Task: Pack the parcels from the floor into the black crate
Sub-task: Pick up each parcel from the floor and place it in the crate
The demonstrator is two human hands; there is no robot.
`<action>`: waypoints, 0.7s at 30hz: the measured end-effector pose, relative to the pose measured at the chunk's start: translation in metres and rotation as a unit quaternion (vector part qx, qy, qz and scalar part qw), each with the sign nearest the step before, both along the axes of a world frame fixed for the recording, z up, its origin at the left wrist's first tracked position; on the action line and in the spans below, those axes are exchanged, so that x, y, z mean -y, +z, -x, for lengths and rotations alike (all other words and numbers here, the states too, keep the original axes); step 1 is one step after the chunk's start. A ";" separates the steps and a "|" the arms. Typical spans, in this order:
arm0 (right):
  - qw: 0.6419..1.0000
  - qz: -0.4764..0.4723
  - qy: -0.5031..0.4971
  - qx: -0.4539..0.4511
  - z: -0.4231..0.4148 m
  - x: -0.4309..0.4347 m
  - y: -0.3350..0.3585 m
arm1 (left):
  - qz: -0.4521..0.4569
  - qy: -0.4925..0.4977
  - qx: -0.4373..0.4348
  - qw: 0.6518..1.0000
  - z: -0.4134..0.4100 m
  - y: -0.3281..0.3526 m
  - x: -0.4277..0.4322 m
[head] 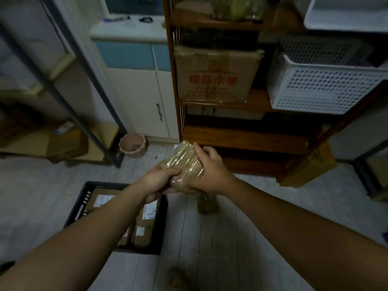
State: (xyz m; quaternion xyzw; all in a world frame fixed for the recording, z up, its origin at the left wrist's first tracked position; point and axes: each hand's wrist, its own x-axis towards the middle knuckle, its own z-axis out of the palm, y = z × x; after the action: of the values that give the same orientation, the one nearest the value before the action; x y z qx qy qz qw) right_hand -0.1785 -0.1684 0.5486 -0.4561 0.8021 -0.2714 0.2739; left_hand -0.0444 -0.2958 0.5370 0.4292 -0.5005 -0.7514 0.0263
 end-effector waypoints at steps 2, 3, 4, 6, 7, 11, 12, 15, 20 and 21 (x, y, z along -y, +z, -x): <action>0.992 -0.045 0.057 -0.100 -0.015 -0.007 0.018 | 0.012 0.023 -0.019 0.999 -0.008 0.020 -0.017; 0.984 -0.067 0.080 -0.147 -0.022 -0.011 0.025 | 0.017 0.033 -0.023 0.999 -0.014 0.028 -0.026; 0.975 -0.086 0.098 -0.182 -0.029 -0.017 0.032 | 0.018 0.039 -0.026 0.999 -0.021 0.035 -0.035; 0.960 -0.104 0.121 -0.232 -0.042 -0.028 0.044 | 0.017 0.038 -0.022 0.999 -0.036 0.046 -0.054; 0.953 -0.104 0.129 -0.253 -0.049 -0.033 0.050 | 0.015 0.034 -0.014 0.999 -0.044 0.050 -0.062; 0.942 -0.085 0.148 -0.290 -0.073 -0.044 0.075 | 0.064 -0.027 0.053 0.996 -0.082 0.073 -0.071; 0.941 -0.083 0.153 -0.290 -0.078 -0.044 0.080 | 0.101 -0.047 0.076 0.991 -0.092 0.080 -0.065; 0.937 -0.071 0.185 -0.288 -0.099 -0.037 0.092 | 0.168 -0.070 0.071 0.981 -0.120 0.102 -0.039; 0.937 -0.070 0.205 -0.273 -0.157 0.000 0.085 | 0.186 -0.096 0.031 0.977 -0.169 0.106 -0.002; 0.938 -0.075 0.204 -0.269 -0.171 0.010 0.079 | 0.174 -0.089 0.022 0.980 -0.182 0.100 0.008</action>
State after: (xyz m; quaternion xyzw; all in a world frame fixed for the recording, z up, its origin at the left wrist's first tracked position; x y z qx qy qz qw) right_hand -0.0070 -0.1786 0.6281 -0.6437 0.7538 -0.0159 0.1310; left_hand 0.1377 -0.3037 0.6373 0.3882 -0.6604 -0.6424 0.0223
